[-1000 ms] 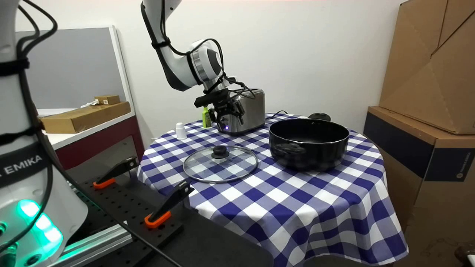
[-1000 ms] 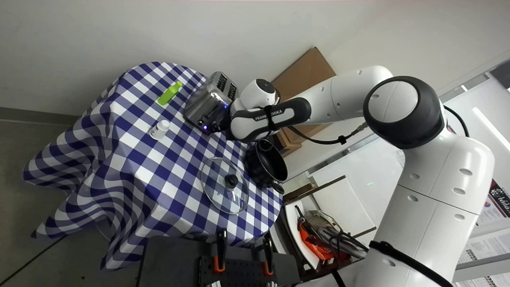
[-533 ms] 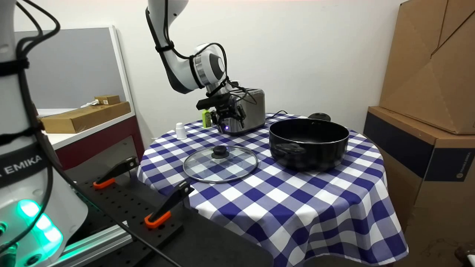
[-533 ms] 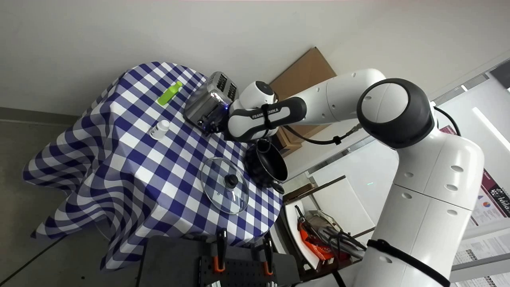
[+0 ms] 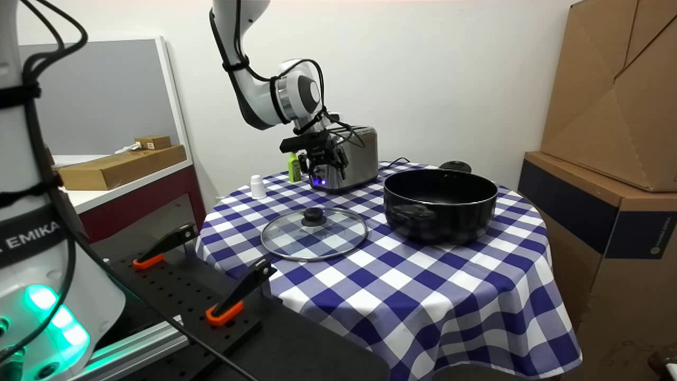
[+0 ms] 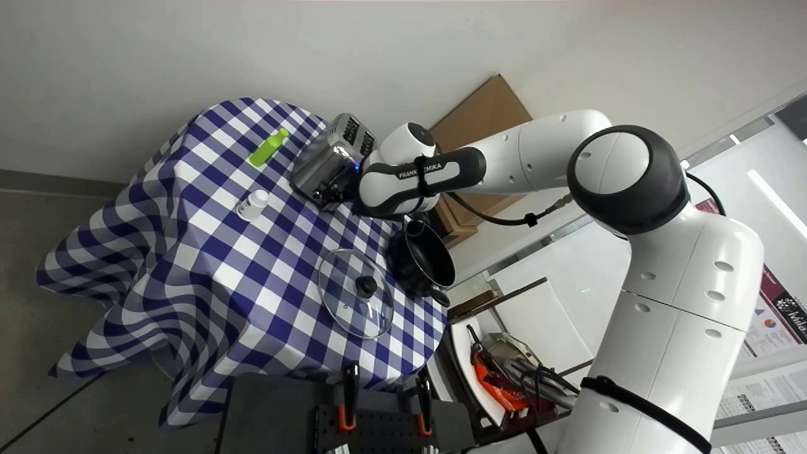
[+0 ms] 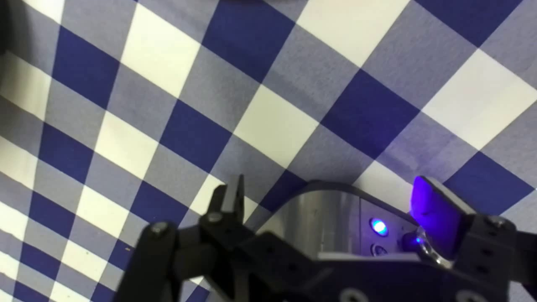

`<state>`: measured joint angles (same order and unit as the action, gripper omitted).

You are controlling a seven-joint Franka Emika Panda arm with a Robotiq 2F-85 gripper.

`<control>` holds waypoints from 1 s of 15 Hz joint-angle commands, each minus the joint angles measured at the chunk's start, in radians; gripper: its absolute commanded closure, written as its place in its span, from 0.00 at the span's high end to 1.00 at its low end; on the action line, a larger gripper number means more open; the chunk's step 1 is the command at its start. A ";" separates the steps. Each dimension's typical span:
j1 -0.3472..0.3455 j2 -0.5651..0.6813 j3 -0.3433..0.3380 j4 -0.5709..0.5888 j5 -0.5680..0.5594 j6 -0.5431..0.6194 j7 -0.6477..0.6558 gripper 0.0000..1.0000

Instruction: Turn off the toaster

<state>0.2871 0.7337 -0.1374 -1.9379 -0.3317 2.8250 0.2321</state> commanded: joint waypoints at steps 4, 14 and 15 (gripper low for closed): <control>-0.006 0.024 0.002 0.026 0.017 0.038 -0.043 1.00; 0.008 0.056 -0.028 0.050 0.009 0.058 -0.048 1.00; 0.010 0.060 -0.030 0.053 0.008 0.061 -0.048 1.00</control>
<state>0.2869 0.7641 -0.1514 -1.9134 -0.3317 2.8546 0.2094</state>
